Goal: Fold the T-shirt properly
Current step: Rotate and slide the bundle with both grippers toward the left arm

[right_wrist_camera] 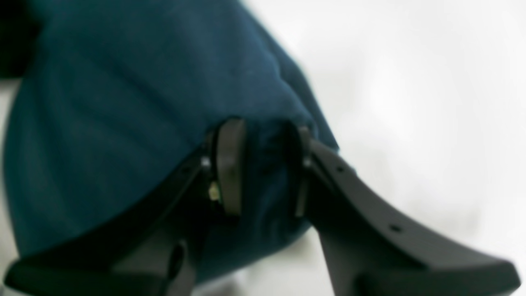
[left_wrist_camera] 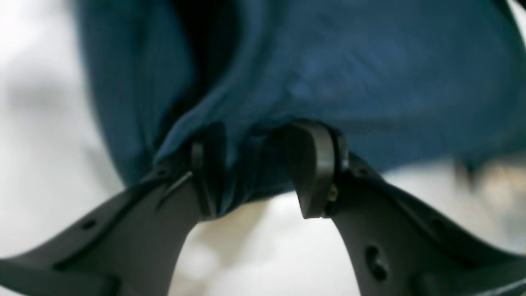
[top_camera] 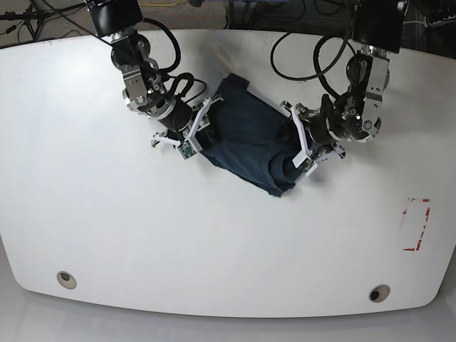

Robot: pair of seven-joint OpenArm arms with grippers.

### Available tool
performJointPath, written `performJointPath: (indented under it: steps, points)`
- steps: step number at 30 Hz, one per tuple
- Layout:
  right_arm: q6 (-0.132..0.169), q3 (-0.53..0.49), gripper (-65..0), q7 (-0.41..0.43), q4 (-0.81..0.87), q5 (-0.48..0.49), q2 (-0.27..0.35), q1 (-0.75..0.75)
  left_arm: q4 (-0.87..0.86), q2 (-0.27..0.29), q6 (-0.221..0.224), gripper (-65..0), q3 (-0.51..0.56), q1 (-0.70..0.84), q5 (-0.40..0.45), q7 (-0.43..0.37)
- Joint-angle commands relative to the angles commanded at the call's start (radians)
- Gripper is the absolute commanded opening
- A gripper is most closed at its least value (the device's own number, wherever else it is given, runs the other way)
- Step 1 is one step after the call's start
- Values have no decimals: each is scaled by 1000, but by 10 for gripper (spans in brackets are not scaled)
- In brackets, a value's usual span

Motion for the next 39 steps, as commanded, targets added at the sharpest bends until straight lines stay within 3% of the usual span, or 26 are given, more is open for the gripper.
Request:
performJointPath:
  steps: [6, 10, 15, 21, 25, 29, 39]
  points:
    - [-66, -5, -484, -3, 80, 0, -26, -74, -28, 3, -2, -399, 2, -91, -6, 0]
    - [-91, -5, -484, -14, 126, 2, -54, -103, -21, 6, -2, -399, 2, -143, -8, 6]
    - [-120, -8, -484, -87, 193, 2, -107, -114, 20, 35, -2, -399, -8, -195, -8, 6]
    - [-120, -8, -484, -141, 272, 2, -132, -109, 137, 35, -2, -399, -8, -193, -8, 9]
    - [-120, -2, -482, -172, 307, 2, -126, -83, 238, 32, 0, -399, -15, -143, -2, 68]
    - [-120, -2, -484, -229, 321, 9, -68, -32, 334, 32, 0, -399, -71, -35, -2, 91]
    - [-114, -2, -484, -249, 330, 8, -29, -2, 381, -8, 0, -399, -187, 98, -2, 91]
